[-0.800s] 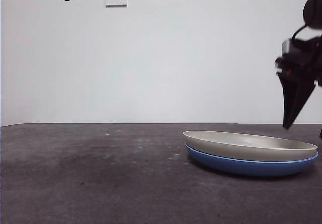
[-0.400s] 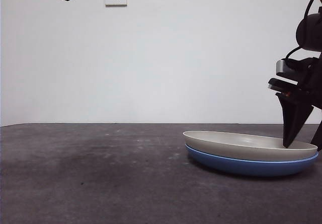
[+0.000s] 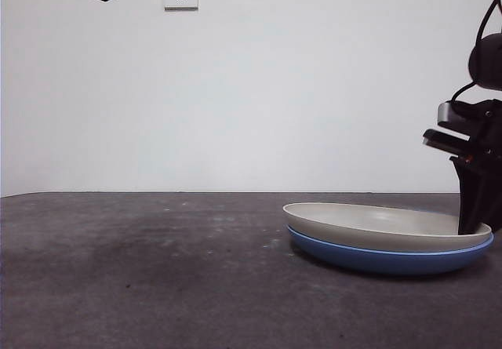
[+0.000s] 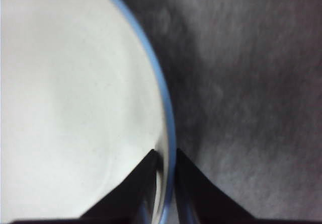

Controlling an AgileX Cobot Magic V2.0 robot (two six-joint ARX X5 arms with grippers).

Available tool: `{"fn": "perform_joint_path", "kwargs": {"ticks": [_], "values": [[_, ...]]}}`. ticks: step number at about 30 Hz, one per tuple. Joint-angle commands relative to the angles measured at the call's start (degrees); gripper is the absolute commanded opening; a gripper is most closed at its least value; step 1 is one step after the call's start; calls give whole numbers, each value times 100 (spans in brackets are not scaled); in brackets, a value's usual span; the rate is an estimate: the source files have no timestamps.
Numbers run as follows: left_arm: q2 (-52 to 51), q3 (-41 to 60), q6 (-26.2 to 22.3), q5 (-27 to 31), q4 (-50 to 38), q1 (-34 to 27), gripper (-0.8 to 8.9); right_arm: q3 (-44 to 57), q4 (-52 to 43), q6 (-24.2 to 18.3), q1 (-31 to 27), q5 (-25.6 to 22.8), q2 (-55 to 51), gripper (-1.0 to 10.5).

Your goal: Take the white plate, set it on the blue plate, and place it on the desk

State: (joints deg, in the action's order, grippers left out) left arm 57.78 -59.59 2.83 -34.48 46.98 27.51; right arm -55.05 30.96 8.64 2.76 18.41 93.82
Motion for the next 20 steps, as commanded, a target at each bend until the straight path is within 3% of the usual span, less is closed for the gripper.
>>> {"fn": "perform_joint_path", "kwargs": {"ticks": [1, 10, 20], "values": [[37, -39, -70, -31, -28, 26, 217, -39, 15, -26, -42, -131, 76, 6], [37, -39, -70, -28, -26, 26, 216, -55, -50, 22, -188, 50, -345, 6], [37, -39, -72, -28, -28, 26, 216, -61, -59, 319, -162, 612, -1158, 6]]}}
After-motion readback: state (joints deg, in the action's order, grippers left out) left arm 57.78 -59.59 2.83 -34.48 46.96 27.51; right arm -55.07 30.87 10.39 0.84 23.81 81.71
